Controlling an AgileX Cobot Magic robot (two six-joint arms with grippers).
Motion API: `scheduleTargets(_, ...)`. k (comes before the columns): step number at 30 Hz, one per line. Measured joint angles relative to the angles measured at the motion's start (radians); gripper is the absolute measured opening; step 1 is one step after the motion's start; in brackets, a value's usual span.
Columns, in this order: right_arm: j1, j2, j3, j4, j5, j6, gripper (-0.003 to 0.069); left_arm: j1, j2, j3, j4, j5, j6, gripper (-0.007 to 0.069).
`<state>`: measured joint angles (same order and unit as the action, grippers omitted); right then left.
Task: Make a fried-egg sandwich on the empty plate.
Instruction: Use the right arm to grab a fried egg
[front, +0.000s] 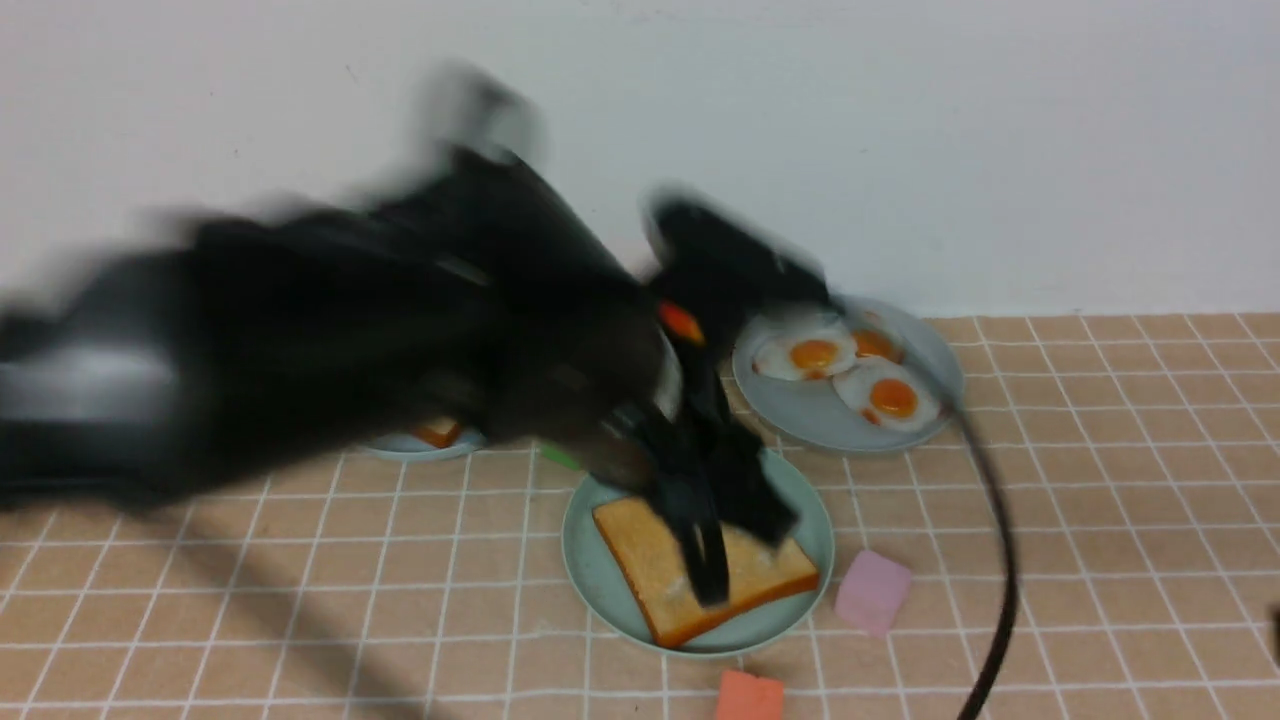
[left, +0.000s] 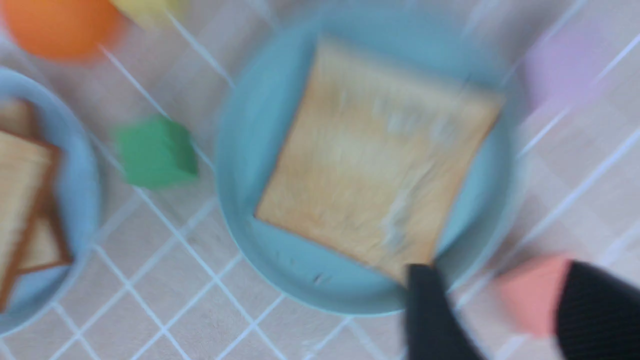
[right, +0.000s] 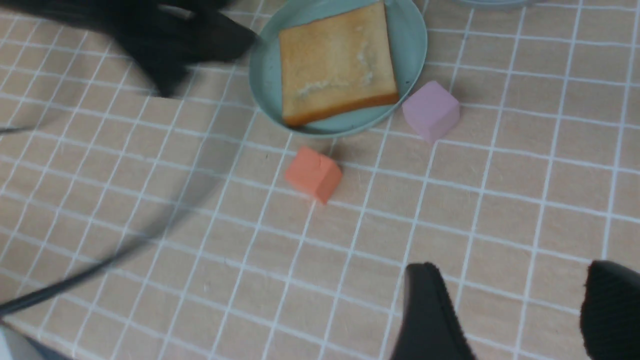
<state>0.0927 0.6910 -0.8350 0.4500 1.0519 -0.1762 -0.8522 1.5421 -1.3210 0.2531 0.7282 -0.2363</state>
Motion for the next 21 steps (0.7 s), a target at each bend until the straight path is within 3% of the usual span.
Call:
scheduleTargets(1,0.000,0.062,0.000,0.011,-0.036,-0.001,0.0405,-0.002,-0.094,0.013,-0.007,-0.001,-0.027,0.0147)
scheduleTargets(2,0.000,0.091,0.000,0.015,-0.057,-0.002,0.0401,-0.002,-0.120,0.019,-0.007,-0.002,-0.033,0.0113)
scheduleTargets(3,0.000,0.172,0.000,0.032,-0.126,-0.004,0.0388,-0.002,-0.244,0.058,-0.007,-0.019,-0.056,0.0008)
scheduleTargets(8,0.000,0.392,-0.007,0.093,-0.288,-0.059,0.0370,-0.002,-0.517,0.214,-0.007,-0.085,-0.090,-0.0013)
scheduleTargets(10,0.000,0.551,-0.048,0.172,-0.352,-0.131,0.0367,-0.002,-0.684,0.349,-0.007,-0.139,-0.125,-0.0013)
scheduleTargets(17,0.000,0.929,-0.293,0.411,-0.401,-0.289,0.0368,-0.002,-0.955,0.669,0.016,-0.328,-0.207,-0.0013)
scheduleTargets(21,0.000,1.130,-0.453,0.452,-0.411,-0.311,0.0368,-0.002,-1.009,0.745,0.017,-0.429,-0.211,-0.0013)
